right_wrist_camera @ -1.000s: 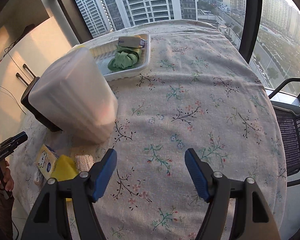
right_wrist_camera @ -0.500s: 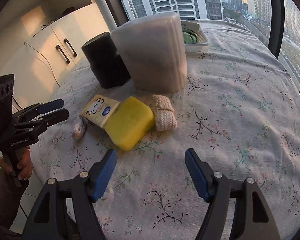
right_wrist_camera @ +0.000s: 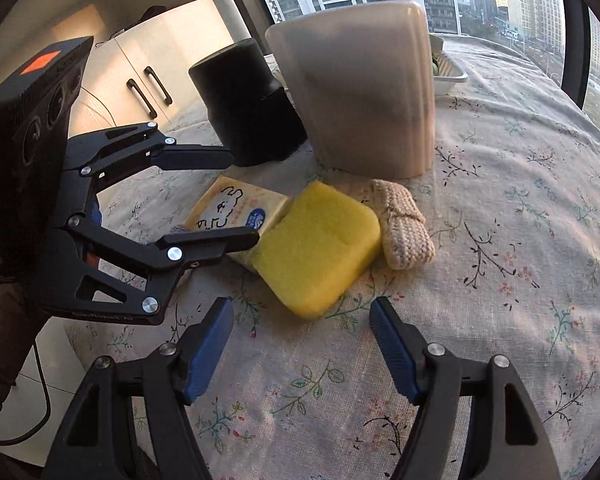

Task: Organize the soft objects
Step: 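Grasp the yellow Vinda tissue pack with the left tool while the right tool grasps the yellow square sponge, then carry the Vinda pack and the square sponge over the white tray with both tools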

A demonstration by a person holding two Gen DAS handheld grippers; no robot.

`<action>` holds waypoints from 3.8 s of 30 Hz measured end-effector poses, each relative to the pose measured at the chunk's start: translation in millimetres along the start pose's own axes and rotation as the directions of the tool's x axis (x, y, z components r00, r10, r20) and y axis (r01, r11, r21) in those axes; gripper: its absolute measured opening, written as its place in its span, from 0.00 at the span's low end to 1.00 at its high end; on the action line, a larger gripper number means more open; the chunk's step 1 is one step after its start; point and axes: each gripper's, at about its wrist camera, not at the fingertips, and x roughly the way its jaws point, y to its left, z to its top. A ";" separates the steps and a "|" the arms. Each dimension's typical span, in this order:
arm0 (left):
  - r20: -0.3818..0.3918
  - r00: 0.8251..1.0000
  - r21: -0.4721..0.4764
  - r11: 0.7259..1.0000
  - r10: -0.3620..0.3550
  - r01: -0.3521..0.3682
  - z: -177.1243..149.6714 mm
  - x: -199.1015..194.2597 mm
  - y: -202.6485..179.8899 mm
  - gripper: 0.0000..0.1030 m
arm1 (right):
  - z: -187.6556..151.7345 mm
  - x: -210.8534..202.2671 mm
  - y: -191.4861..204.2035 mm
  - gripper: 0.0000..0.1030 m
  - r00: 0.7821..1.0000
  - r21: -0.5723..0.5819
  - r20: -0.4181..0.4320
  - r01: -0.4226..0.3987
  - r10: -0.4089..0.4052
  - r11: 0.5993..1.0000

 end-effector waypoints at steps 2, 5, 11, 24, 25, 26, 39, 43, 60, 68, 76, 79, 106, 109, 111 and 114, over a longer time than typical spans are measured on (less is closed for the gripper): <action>-0.020 0.999 0.043 0.998 -0.037 0.037 3.1 1.0 2.3 0.65 | 3.9 2.7 -0.7 0.71 1.000 -0.018 -0.003 0.005 -0.005 1.000; -0.052 0.996 0.103 0.991 -0.077 0.082 5.3 4.2 6.1 0.69 | 9.6 6.1 -1.3 0.72 1.000 -0.030 -0.011 -0.002 0.002 1.000; -0.215 0.944 0.145 0.948 -0.250 0.284 8.8 15.2 17.8 0.73 | 13.1 8.7 0.3 0.76 1.000 -0.057 -0.020 0.002 -0.003 0.998; -0.139 0.930 -0.078 0.940 -0.340 0.332 -22.8 0.9 38.8 0.64 | 17.3 11.6 1.0 0.32 0.993 -0.029 -0.037 -0.111 0.110 0.993; -0.123 0.943 -0.067 0.951 -0.308 0.302 -25.2 -4.2 35.3 0.62 | 17.4 10.1 2.6 0.32 0.996 -0.037 -0.032 -0.088 0.087 0.995; -0.106 0.956 -0.055 0.962 -0.272 0.268 -25.4 -6.2 31.1 0.61 | 17.2 8.0 4.4 0.32 0.998 -0.046 -0.025 -0.064 0.063 0.997; 0.044 0.995 -0.111 0.990 -0.086 0.090 -42.4 -50.6 31.3 0.38 | 8.5 -11.3 -2.6 0.32 0.999 -0.008 0.005 -0.051 0.051 0.999; 0.105 0.993 -0.205 0.976 -0.047 0.068 -43.5 -61.9 43.7 0.34 | 5.9 -15.6 1.7 0.32 0.999 -0.012 0.020 -0.032 0.032 0.999; 0.220 0.966 -0.443 0.896 0.133 -0.023 -60.9 -100.2 69.0 0.28 | 10.5 -50.2 -9.0 0.32 0.996 0.015 0.082 0.027 -0.028 1.000; 0.189 0.958 -0.502 0.860 0.216 -0.095 -76.0 -108.3 81.1 0.28 | 24.2 -60.1 -30.6 0.32 0.993 0.033 0.085 0.074 -0.077 0.997; 0.138 0.947 -0.576 0.801 0.290 -0.162 -87.1 -103.5 112.1 0.28 | 51.4 -57.0 -64.3 0.32 0.986 0.041 0.085 0.141 -0.144 0.989; 0.121 0.939 -0.588 0.786 0.322 -0.194 -88.4 -101.7 125.1 0.28 | 64.6 -54.7 -77.7 0.32 0.983 0.048 0.085 0.161 -0.165 0.986; 0.169 0.922 -0.649 0.743 0.349 -0.162 -1.6 -58.2 270.1 0.28 | 230.4 -12.4 -135.4 0.32 0.967 -0.002 0.109 0.230 -0.229 0.973; 0.176 0.932 -0.628 0.765 0.317 -0.141 16.3 -44.3 270.3 0.28 | 258.5 -1.2 -128.1 0.32 0.977 -0.021 0.107 0.187 -0.184 0.982; 0.182 0.944 -0.623 0.775 0.275 -0.106 25.2 -33.8 271.0 0.28 | 275.3 10.4 -120.0 0.32 0.983 -0.049 0.092 0.166 -0.161 0.985; 0.188 0.957 -0.614 0.786 0.222 -0.062 34.1 -19.1 268.9 0.28 | 293.3 30.9 -106.1 0.32 0.986 -0.099 0.063 0.158 -0.152 0.982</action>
